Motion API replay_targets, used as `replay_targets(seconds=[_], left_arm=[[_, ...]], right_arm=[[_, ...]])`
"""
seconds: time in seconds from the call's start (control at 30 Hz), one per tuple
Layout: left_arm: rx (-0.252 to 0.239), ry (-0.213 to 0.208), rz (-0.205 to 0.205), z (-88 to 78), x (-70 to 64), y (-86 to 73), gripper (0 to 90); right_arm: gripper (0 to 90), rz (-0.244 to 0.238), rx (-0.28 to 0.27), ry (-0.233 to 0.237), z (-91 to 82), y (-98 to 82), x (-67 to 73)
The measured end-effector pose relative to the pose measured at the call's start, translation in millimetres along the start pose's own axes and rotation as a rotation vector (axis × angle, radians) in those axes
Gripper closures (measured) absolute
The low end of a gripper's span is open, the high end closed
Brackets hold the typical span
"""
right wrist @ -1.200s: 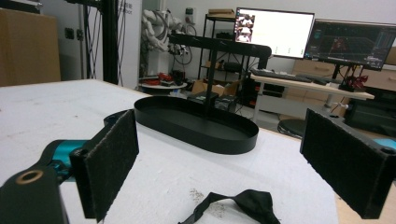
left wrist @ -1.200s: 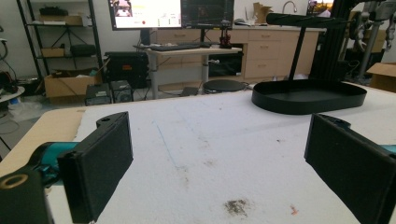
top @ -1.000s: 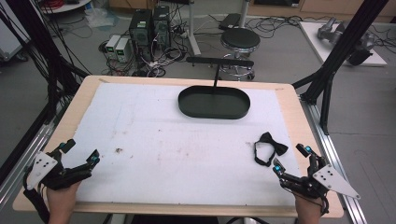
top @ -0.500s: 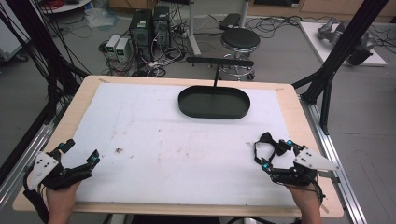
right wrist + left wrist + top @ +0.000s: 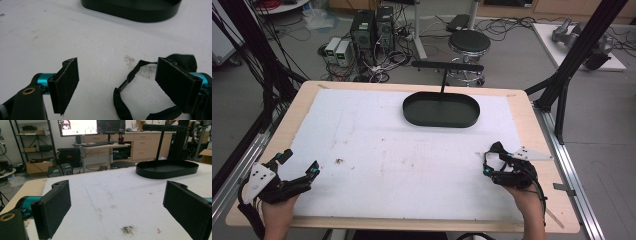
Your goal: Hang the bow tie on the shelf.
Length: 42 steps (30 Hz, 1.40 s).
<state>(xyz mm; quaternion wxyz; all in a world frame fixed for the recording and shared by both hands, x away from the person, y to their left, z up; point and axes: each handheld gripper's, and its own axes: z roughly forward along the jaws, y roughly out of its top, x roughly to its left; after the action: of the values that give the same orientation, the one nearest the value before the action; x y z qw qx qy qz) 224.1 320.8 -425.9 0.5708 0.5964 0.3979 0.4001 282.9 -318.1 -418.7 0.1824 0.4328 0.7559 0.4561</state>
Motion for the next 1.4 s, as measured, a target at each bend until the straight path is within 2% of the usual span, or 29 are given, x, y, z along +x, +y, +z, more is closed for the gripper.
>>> replay_targets(seconds=[0.07,0.17,0.2,0.23,0.3,0.37,0.4,0.53,0.6,0.7,0.87,1.0,1.03,1.07,1.1,1.13,1.27,1.4], left_arm=[[0.002,0.001,-0.003,0.2,0.3,-0.2,8.2],[0.003,0.002,-0.005,0.7,0.2,-0.8,8.2],[0.003,0.001,-0.005,0.7,0.2,-0.7,8.2],[0.004,0.001,-0.004,0.5,0.3,-0.6,8.2],[0.004,0.001,-0.005,0.5,0.4,-0.7,8.2],[0.005,0.001,-0.005,0.5,0.7,-0.8,8.2],[0.005,0.001,-0.005,0.6,0.8,-0.8,8.2],[0.005,0.000,-0.005,0.5,1.0,-1.0,8.2],[0.000,0.002,-0.008,0.0,1.6,-0.7,8.2],[-0.002,0.005,-0.012,-0.3,2.4,-0.6,8.2],[0.002,0.002,-0.010,0.1,2.3,-1.0,8.2],[0.005,0.000,-0.009,0.7,1.7,-1.5,8.2],[0.007,0.000,-0.008,0.8,1.5,-1.6,8.2],[0.007,0.000,-0.009,0.8,1.5,-1.7,8.2],[0.007,0.000,-0.009,0.9,1.5,-1.7,8.2],[0.006,0.000,-0.011,1.0,1.4,-1.9,8.2],[0.007,-0.001,-0.011,1.1,1.2,-2.0,8.2],[0.007,-0.001,-0.012,1.2,0.9,-2.1,8.2]], right_arm=[[18.6,0.031,0.032,-0.028,8.9,-0.3,0.6],[20.2,0.050,0.053,-0.040,15.5,-0.4,2.4],[21.9,0.054,0.058,-0.047,17.8,-0.5,2.4],[25.3,0.081,0.077,-0.071,22.0,-0.9,2.6],[26.4,0.103,0.093,-0.097,25.6,-0.7,2.6],[27.6,0.111,0.096,-0.104,27.3,-0.6,2.6],[31.0,0.121,0.115,-0.107,30.4,-0.6,2.6],[38.2,0.127,0.145,-0.116,33.8,-1.3,3.5],[43.8,0.140,0.179,-0.120,37.3,-2.1,3.7],[53.0,0.137,0.189,-0.129,38.7,-2.1,5.1],[61.2,0.143,0.207,-0.156,39.1,-2.8,4.3],[66.5,0.144,0.204,-0.155,39.5,-4.8,4.3],[74.6,0.138,0.193,-0.156,39.2,-6.7,4.6],[74.6,0.138,0.193,-0.156,39.2,-6.7,4.6],[79.6,0.131,0.191,-0.153,38.8,-7.2,4.7],[86.2,0.100,0.187,-0.132,38.3,-8.9,6.1],[86.5,0.077,0.172,-0.130,37.1,-10.1,8.2],[86.5,0.049,0.082,-0.120,28.6,-6.6,12.2]])
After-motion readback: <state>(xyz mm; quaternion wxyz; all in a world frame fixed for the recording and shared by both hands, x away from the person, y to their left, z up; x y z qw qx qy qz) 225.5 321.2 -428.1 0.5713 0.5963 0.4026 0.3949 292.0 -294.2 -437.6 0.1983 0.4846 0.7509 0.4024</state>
